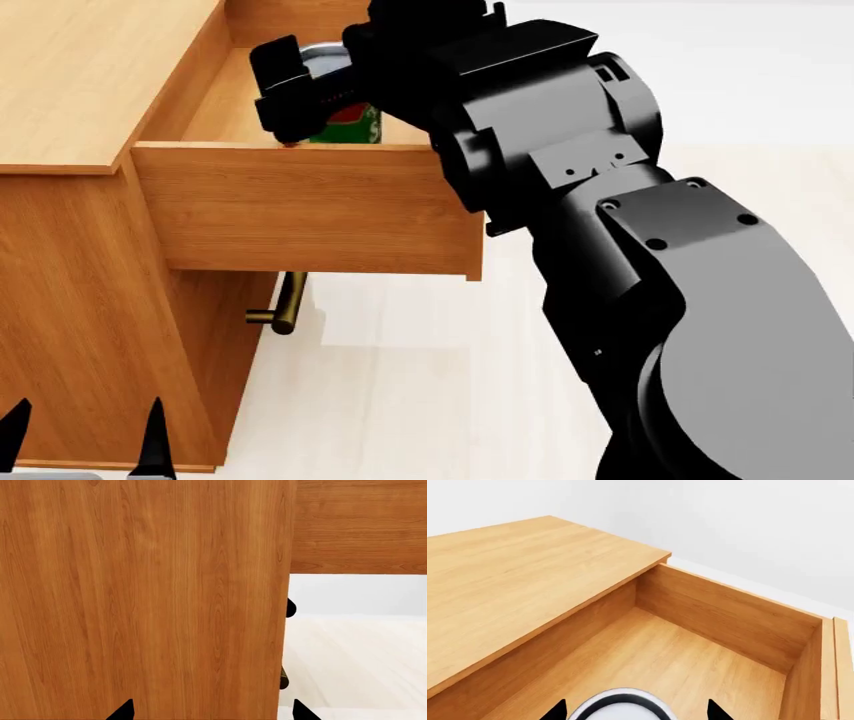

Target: Put the ketchup in the top drawer of the cabinet.

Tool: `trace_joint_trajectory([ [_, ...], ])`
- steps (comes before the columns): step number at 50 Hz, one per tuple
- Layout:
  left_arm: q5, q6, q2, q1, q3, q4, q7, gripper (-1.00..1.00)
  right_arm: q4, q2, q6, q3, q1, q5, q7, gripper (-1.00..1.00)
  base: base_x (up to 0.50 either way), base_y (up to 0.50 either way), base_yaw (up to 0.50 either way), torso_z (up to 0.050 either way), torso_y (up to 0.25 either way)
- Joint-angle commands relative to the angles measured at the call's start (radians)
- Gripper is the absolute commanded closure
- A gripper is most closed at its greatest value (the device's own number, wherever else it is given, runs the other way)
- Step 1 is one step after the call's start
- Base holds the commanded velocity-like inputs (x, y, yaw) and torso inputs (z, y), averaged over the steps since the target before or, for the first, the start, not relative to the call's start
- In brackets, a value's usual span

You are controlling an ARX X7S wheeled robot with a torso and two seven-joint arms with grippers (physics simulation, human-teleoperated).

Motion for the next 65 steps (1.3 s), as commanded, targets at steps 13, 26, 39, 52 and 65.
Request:
trace_joint_trajectory([
  [13, -0.003, -0.009, -0.005, -0.006, 0.007, 0.004, -0.007, -1.00, 0.011, 0.000, -0.156, -0.038, 0.038, 0.105, 0.064, -1.00, 0.00, 0.00, 0.00, 0.000, 0.000],
  [26, -0.003, -0.011, -0.007, -0.009, 0.011, 0.007, -0.011, -1.00, 0.020, 0.000, -0.328, -0.050, 0.101, 0.197, 0.100, -1.00, 0.00, 0.00, 0.00, 0.000, 0.000],
  [39, -0.005, -0.019, -0.012, -0.010, 0.013, 0.024, -0.017, -1.00, 0.050, 0.000, -0.364, -0.071, 0.167, 0.252, 0.137, -1.00, 0.00, 0.00, 0.00, 0.000, 0.000],
  [52, 0.000, -0.020, -0.033, -0.004, 0.008, 0.104, -0.030, -1.00, -0.333, 0.202, -0.426, -0.083, 0.273, 0.203, 0.352, -1.00, 0.00, 0.00, 0.00, 0.000, 0.000],
  [65, 0.017, 0.006, -0.045, 0.011, 0.007, 0.144, -0.037, -1.00, -1.008, 0.577, -0.628, -0.034, 0.263, 0.081, 0.730, -1.00, 0.00, 0.00, 0.00, 0.000, 0.000],
])
